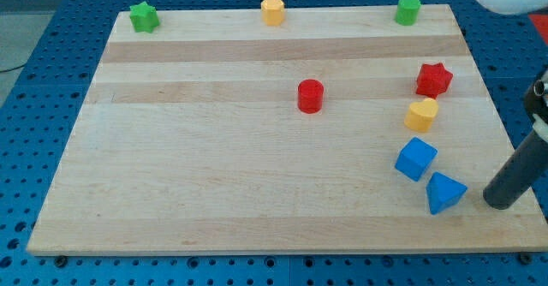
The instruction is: Place the triangle at the left bottom of the board
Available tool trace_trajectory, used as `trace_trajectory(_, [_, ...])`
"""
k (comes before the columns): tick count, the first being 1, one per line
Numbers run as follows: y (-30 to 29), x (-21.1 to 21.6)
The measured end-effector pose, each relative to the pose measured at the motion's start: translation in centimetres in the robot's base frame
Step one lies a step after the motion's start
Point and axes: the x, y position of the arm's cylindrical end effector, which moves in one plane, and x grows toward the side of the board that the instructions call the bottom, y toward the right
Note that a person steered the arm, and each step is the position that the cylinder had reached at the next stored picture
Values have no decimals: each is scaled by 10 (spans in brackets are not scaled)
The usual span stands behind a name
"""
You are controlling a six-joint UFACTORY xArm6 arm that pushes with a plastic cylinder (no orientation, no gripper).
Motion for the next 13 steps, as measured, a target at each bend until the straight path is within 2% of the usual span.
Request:
trace_trajectory(2, [-33, 19])
trace_trajectory(3, [-51, 11])
trace_trajectory(4, [-66, -19])
trace_trajectory(6, [-120, -53])
trace_trajectory(8, [-173, -44])
trace_trajectory(10, [-181, -1])
trace_trajectory(11, [-215, -3])
trace_trajectory(13, [-265, -64])
